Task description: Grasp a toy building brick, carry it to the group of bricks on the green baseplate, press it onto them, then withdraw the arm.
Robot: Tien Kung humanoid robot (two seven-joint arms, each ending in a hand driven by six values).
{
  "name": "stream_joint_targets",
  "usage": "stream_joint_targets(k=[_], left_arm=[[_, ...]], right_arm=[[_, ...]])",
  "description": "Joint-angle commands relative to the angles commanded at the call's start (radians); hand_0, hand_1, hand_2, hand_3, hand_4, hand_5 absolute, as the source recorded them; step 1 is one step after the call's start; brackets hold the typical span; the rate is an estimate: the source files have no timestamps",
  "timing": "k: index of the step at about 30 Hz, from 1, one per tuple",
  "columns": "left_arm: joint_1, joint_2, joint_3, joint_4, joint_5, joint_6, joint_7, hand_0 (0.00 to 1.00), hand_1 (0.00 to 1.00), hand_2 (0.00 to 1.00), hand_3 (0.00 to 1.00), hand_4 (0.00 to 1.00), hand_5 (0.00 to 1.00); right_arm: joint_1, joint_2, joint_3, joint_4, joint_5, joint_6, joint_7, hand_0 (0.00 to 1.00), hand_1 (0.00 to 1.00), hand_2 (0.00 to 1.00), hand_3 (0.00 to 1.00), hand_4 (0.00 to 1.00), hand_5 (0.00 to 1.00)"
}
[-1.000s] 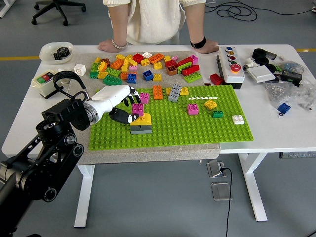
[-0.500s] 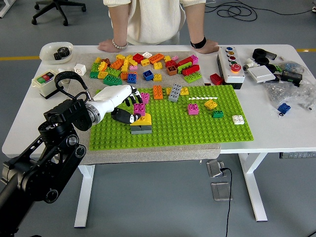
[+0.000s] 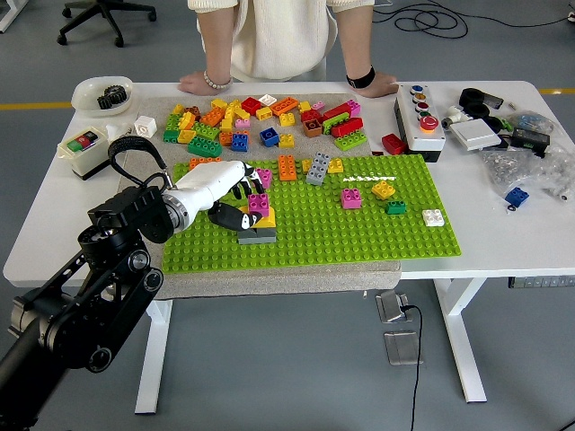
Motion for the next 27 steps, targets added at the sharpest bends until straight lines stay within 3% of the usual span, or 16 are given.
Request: stream_joint_targets(k=[27], left_arm=[[0.0, 0.001, 0.002, 0.028, 0.007, 0.009, -0.013, 0.593, 0.568, 0.558, 0.557, 0.616, 0.176]], right_arm=[[-0.001, 0.002, -0.006, 0.0, -0.001, 0.0, 0.001, 0.745, 0.645, 0.683, 0.634, 0.844, 0.52]])
